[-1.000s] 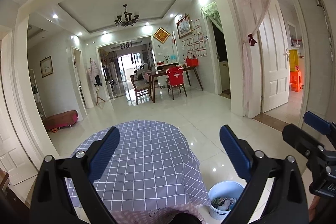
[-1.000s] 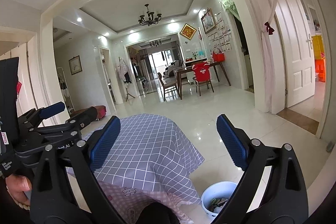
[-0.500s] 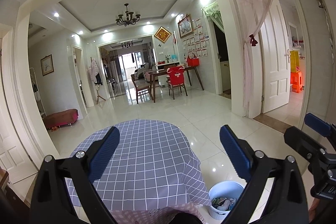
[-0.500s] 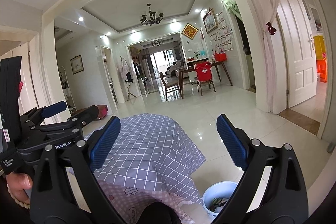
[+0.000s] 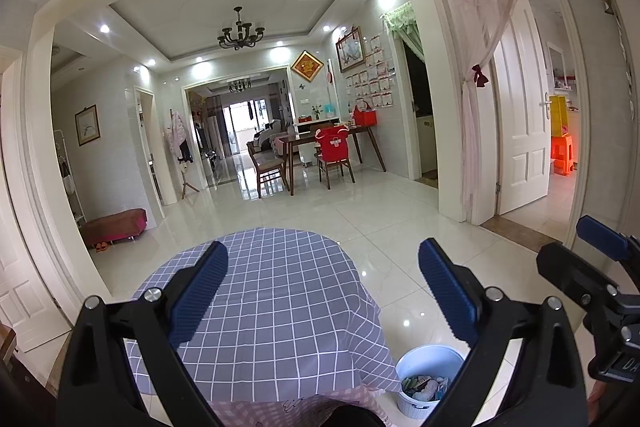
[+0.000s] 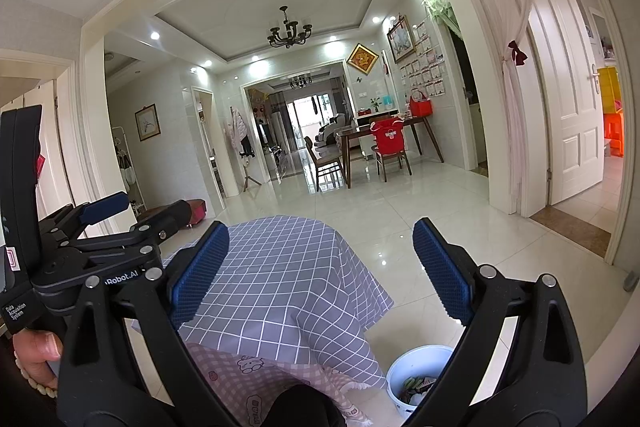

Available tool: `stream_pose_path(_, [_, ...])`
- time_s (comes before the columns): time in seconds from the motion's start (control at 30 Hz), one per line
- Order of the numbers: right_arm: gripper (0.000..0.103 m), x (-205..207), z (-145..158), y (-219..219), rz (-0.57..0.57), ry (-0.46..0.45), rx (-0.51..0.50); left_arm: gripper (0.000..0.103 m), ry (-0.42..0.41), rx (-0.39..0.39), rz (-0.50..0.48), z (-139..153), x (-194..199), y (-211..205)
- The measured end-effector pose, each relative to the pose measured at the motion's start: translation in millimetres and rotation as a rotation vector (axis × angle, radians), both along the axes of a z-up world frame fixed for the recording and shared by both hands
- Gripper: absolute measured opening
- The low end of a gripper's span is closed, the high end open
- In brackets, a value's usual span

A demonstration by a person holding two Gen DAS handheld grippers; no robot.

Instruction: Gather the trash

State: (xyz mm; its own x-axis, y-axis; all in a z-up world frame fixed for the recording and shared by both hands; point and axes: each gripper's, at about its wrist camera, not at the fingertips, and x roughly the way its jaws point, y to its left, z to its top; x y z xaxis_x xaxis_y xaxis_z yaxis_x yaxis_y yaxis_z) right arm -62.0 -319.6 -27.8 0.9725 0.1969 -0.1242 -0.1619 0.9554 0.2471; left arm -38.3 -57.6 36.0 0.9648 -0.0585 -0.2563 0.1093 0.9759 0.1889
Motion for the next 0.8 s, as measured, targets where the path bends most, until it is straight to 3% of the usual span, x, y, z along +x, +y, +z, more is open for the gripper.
stream_pose_path(0.8, [0.092, -3.3, -3.6, 3.2, 0.010, 0.002, 0.002, 0.094, 0.002, 0.005, -0.008, -1.5, -0.5, -7.2])
